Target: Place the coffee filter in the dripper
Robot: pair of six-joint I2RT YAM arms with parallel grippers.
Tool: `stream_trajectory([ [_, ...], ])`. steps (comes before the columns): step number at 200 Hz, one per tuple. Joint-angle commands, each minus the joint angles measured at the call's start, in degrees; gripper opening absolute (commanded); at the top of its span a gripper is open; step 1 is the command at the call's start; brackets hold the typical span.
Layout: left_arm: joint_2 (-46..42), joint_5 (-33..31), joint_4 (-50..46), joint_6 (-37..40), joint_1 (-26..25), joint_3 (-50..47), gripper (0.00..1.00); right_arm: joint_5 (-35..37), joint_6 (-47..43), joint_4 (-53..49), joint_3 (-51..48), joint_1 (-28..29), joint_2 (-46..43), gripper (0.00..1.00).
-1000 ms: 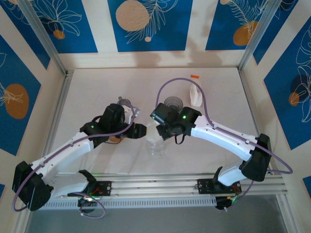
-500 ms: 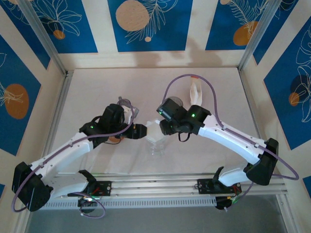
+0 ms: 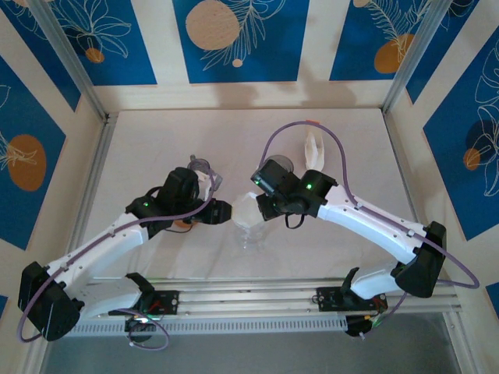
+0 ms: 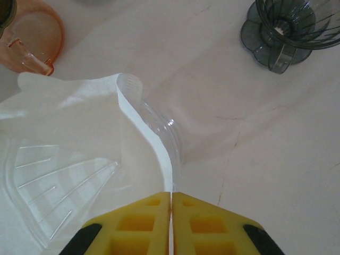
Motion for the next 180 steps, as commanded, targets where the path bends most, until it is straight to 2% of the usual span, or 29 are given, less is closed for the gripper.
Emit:
stream_trajectory([
  [1,0.6,0.3,0.5,0.3,-0.6,0.0,0.36,-1.3,-0.3,0.2,-1.0,0.3,0.6,0.09],
  [42,0.7,0.6,1.1,-0.2,-0.5,-0.7,0.37,-1.5,-0.1,0.4,-1.4,0.9,1.1,0.07],
  [109,-1.2,0.8,3.5,-1.5,-0.6,-0.5,0.49,-0.8,0.0,0.1,-1.1,1.1,1.0,0.07],
  [129,-1.6,0.5,3.5,-1.5,-0.5,-0.1,0.48,-0.6,0.0,0.0,-0.9,1.3,1.0,0.08],
  [180,-0.5,1.1,3.9,-1.0,-0.5,-0.9,0.34,-0.5,0.0,0.1,-0.8,1.3,0.9,0.08],
])
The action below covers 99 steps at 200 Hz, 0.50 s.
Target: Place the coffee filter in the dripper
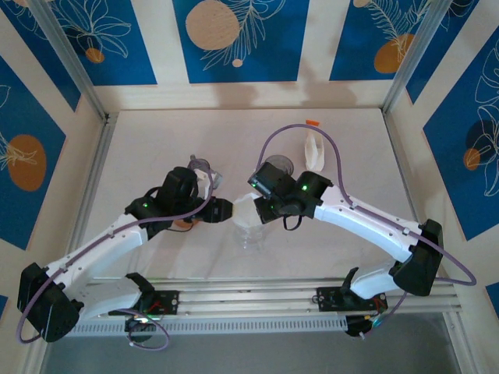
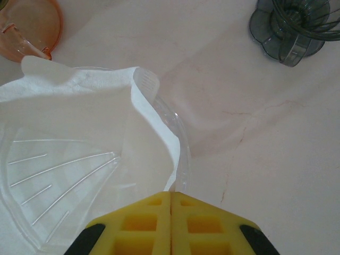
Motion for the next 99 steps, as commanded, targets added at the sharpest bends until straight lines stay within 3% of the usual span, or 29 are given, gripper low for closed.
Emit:
stream_trajectory([
  [1,0.1,0.9,1.2,0.3,-0.6,-0.5,0.34,-0.1,0.0,-0.1,-0.1,0.6,-0.2,0.08],
  [64,0.8,1.1,1.6,0.3,-0.5,-1.1,0.23,-0.2,-0.2,-0.3,0.6,0.8,0.3,0.08],
  [99,0.9,1.2,1.6,0.5,-0.5,-1.5,0.22,-0.2,-0.1,-0.3,0.5,0.9,0.5,0.08],
])
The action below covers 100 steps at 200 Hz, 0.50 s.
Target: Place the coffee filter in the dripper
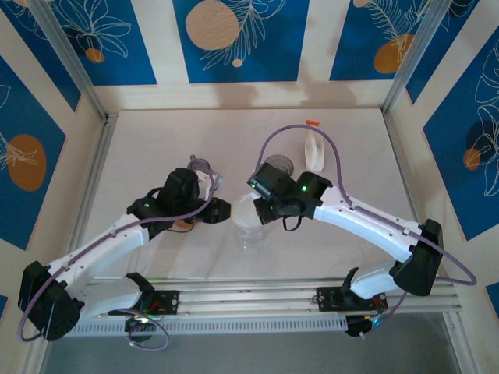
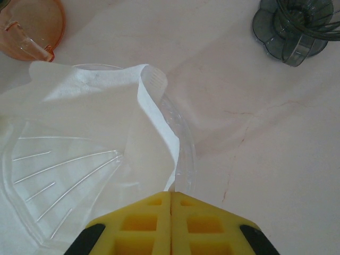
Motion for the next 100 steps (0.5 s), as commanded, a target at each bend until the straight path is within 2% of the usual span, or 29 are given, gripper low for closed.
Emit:
stream_trajectory([
  [1,0.4,1.2,1.1,0.6,-0.5,-0.6,0.22,-0.2,-0.1,-0.3,0.5,0.4,0.5,0.08],
  [41,0.1,1.0,0.7,0.7,-0.5,-0.6,0.24,0.8,-0.3,-1.0,1.4,0.6,0.5,0.09],
  [77,-0.2,1.0,0.6,0.7,-0.5,-0.5,0.29,3.2,-2.8,-1.3,4.5,0.1,-0.9,0.31],
  [100,-0.1,0.9,0.7,0.6,-0.6,-0.7,0.3,1.7,-4.7,-1.4,6.1,-1.4,0.7,0.36],
])
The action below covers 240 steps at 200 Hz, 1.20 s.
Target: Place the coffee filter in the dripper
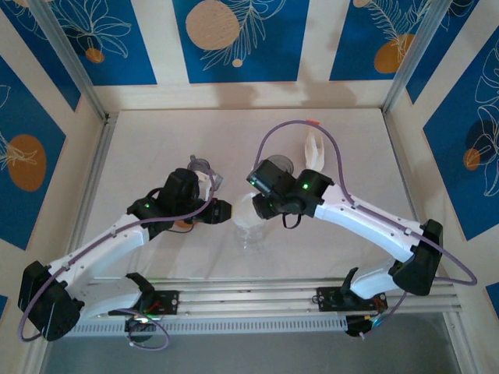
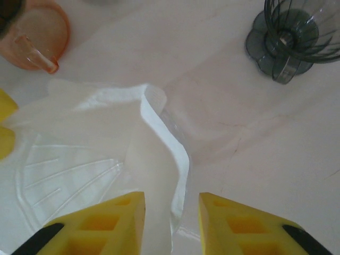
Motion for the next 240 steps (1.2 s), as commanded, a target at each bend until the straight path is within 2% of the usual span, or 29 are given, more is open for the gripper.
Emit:
stream_trajectory([
  [1,0.0,0.9,0.7,0.5,-0.6,-0.6,0.3,0.1,-2.4,-0.9,3.1,-1.3,0.5,0.36],
  [12,-0.1,0.9,0.8,0.5,-0.6,-0.6,0.3,-0.4,-3.1,-0.7,3.6,-2.0,1.4,0.36],
  [49,-0.1,0.9,0.7,0.5,-0.6,-0.5,0.31,-1.8,-5.1,0.8,4.7,-3.6,3.3,0.21],
  [75,0.0,0.9,0.6,0.5,-0.6,-0.5,0.31,-3.0,-5.6,1.4,4.8,-4.3,4.5,0.16],
  [162,0.3,1.0,0.7,0.6,-0.5,-0.3,0.32,-3.5,-4.8,1.0,3.7,-4.4,5.8,0.13],
  [178,0.3,1.1,0.9,0.6,-0.5,-0.3,0.32,-2.6,-5.0,0.3,4.7,-4.4,4.7,0.18],
  [197,0.3,1.1,0.9,0.5,-0.6,-0.4,0.32,-2.4,-5.3,-0.6,5.6,-4.4,3.3,0.38],
  [216,0.3,1.2,1.1,0.3,-0.6,-0.5,0.32,-6.4,-5.7,-1.7,6.1,-4.5,3.0,0.54],
  [240,0.2,1.2,1.6,0.1,-0.5,-0.7,0.32,-11.1,-5.0,-2.9,5.1,-4.2,4.7,0.62],
])
